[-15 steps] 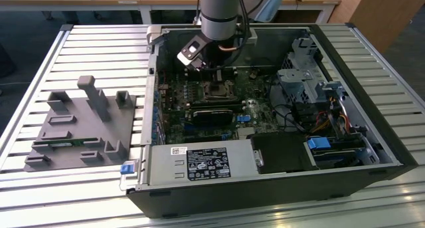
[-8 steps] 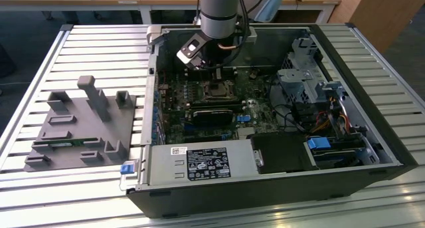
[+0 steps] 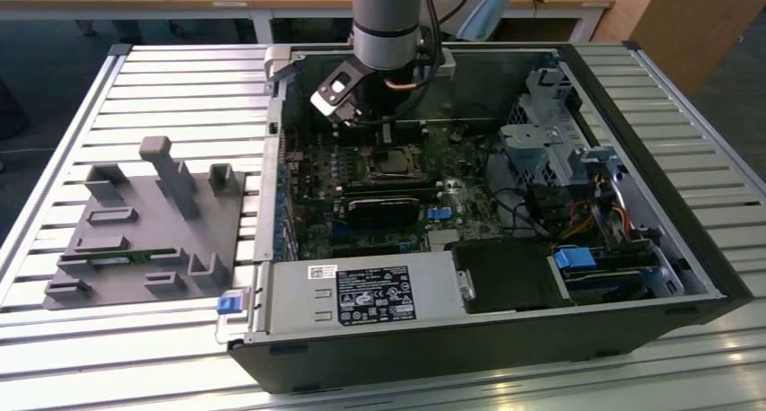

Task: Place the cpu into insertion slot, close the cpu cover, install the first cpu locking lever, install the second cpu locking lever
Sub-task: 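Close the cpu cover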

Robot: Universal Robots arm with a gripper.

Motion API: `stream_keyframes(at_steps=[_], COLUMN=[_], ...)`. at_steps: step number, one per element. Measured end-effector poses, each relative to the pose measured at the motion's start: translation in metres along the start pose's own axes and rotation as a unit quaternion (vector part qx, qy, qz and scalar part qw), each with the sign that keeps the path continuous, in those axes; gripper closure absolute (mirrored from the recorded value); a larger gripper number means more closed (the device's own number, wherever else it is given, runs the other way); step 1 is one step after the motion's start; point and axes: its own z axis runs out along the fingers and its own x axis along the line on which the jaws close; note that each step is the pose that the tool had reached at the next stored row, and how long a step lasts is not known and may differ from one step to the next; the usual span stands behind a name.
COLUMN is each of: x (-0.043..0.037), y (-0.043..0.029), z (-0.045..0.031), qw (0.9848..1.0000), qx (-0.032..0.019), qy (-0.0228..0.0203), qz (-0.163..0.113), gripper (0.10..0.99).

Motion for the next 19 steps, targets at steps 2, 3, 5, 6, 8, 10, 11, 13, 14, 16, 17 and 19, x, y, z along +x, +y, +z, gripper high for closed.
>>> stream_keyframes(at_steps=[2, 3, 5, 6, 8, 10, 11, 13, 14, 16, 17, 19], x=[0.0, 0.0, 0.0001, 0.0003, 0.0004, 0.0004, 0.0004, 0.0004, 0.0003, 0.0003, 0.0003, 0.0003], y=[0.0, -0.0001, -0.0001, -0.0001, 0.0, 0.0, 0.0, 0.0, 0.0, 0.0, 0.0001, 0.0001], z=[0.0009, 0.001, 0.0012, 0.0013, 0.0012, 0.0001, -0.001, -0.0036, -0.0048, -0.0069, -0.0078, -0.0086], qw=[1.0, 1.0, 1.0, 1.0, 1.0, 1.0, 1.0, 1.0, 1.0, 1.0, 1.0, 1.0], qx=[0.0, 0.0001, 0.0001, 0.0001, 0.0, -0.0001, -0.0001, 0.0, 0.0, 0.0, 0.0, -0.0001], qy=[0.0, -0.0001, -0.0002, -0.0001, 0.0, 0.0001, 0.0001, 0.0, 0.0, 0.0, 0.0, 0.0001], qz=[0.0, 0.0, 0.0, 0.0, 0.0, 0.0, 0.0, 0.0, 0.0, 0.0, 0.0, 0.0], gripper=[0.976, 0.976, 0.976, 0.976, 0.976, 0.976, 0.976, 0.976, 0.976, 0.976, 0.976, 0.976])
